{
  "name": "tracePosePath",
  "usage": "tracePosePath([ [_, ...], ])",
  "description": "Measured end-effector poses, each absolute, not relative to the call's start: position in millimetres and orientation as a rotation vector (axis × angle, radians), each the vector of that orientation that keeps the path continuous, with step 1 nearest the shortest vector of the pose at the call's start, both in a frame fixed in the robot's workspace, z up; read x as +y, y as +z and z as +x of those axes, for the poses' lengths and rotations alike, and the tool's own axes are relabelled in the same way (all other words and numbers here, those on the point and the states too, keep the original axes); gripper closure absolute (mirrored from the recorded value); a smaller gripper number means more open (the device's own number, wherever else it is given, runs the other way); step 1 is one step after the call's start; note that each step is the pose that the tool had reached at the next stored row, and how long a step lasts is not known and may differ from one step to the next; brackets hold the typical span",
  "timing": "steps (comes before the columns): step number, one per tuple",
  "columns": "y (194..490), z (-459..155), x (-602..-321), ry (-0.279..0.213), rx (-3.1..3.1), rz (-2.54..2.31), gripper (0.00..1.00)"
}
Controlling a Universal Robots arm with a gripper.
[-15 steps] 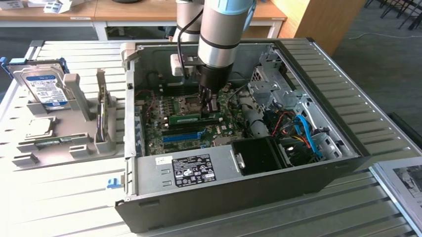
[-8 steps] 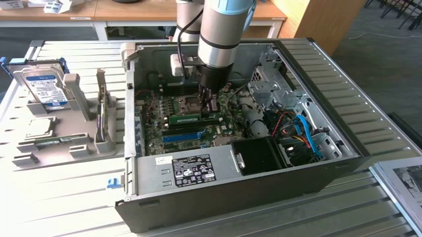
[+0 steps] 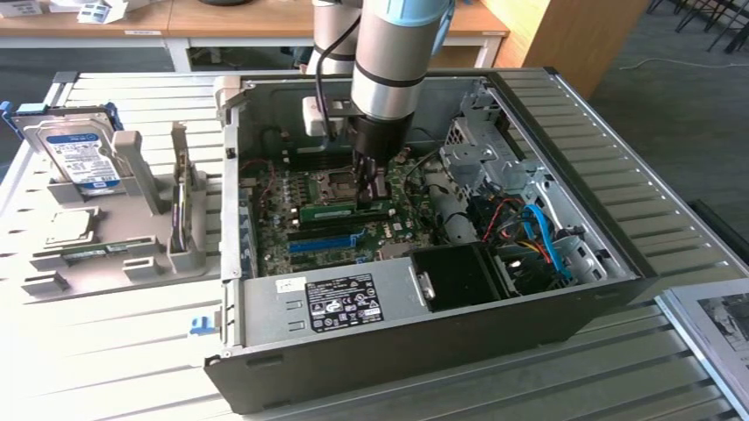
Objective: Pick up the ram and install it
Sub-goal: 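Insert the ram into the slot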
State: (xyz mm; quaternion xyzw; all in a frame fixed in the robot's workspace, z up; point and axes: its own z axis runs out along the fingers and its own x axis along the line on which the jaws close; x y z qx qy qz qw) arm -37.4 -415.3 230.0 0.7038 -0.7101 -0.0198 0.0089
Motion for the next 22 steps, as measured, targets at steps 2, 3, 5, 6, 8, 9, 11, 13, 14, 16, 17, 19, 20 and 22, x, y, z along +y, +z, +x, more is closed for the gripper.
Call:
tracePosePath([
  [2, 230.0, -37.4, -415.3, -0.062, -2.214, 2.203, 0.88],
  [3, 230.0, -37.4, -415.3, -0.062, -2.214, 2.203, 0.88],
  [5, 229.9, -37.4, -415.3, -0.062, -2.214, 2.203, 0.88],
  [6, 229.9, -37.4, -415.3, -0.062, -2.214, 2.203, 0.88],
  [8, 229.7, -37.3, -415.2, -0.062, -2.214, 2.203, 0.88],
  [9, 229.7, -37.3, -415.0, -0.062, -2.214, 2.203, 0.88],
  [11, 229.8, -37.3, -414.9, -0.062, -2.214, 2.203, 0.88],
  [13, 229.9, -37.4, -414.9, -0.062, -2.214, 2.203, 0.88],
  [14, 229.9, -37.4, -414.9, -0.062, -2.214, 2.203, 0.88],
  [16, 229.8, -37.4, -414.9, -0.062, -2.217, 2.200, 0.88],
  [17, 229.8, -37.4, -414.9, -0.062, -2.218, 2.199, 0.88],
  [19, 229.8, -37.4, -414.9, -0.062, -2.222, 2.195, 0.88],
  [20, 229.8, -37.4, -414.9, -0.062, -2.224, 2.193, 0.88],
  [22, 229.8, -37.4, -414.9, -0.062, -2.228, 2.189, 0.88],
])
